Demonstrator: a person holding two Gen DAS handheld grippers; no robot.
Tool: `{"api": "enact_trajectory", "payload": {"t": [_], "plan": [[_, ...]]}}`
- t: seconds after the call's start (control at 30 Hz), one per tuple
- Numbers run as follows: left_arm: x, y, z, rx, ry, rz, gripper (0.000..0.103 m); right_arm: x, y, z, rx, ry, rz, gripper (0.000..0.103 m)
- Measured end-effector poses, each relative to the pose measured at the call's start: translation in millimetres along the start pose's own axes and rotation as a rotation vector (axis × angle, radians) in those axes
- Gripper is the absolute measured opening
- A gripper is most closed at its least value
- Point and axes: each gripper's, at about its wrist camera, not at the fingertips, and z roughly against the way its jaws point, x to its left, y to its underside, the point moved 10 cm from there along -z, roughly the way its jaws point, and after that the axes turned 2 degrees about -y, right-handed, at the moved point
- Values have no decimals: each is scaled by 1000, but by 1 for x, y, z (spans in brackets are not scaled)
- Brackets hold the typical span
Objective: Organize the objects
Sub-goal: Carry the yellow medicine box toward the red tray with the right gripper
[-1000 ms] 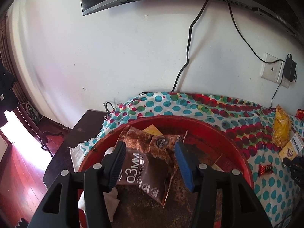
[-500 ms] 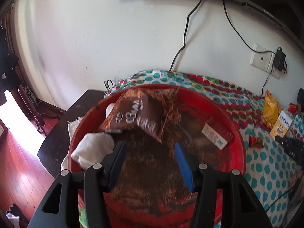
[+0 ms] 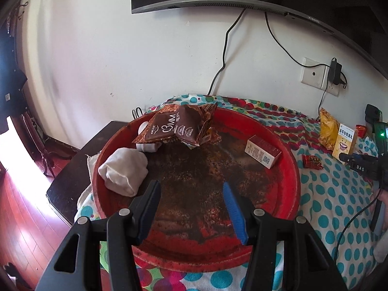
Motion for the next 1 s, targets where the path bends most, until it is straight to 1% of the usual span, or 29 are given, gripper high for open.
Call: {"api": "enact_trajectory", "payload": {"t": [0.07,0.17,0.27,0.37,0.53,0.77,0.9,1.0], "plan": [[-1,0,3,-11,15,-6,55,0,-1,3,-16,22,13,28],[-3,-1,7,-30,16,-27,55,-1,-2,8,-40,48,18,28],[-4,0,10,-41,29,-31,55,-5,-2,9,-46,55,3,28],[-2,3,11,-32,56,-13,55,-7,-2,10,-52,70,-4,28],[-2,11,10,-2,95,15,55,-1,-1,16,-71,103,24,28],[-4,12,10,-9,102,-2,55,7,3,18,-59,126,45,28],[1,15,5,2,87,10,55,11,6,18,-52,133,47,28],[6,16,2,12,86,27,55,14,9,18,-40,122,40,28]]}}
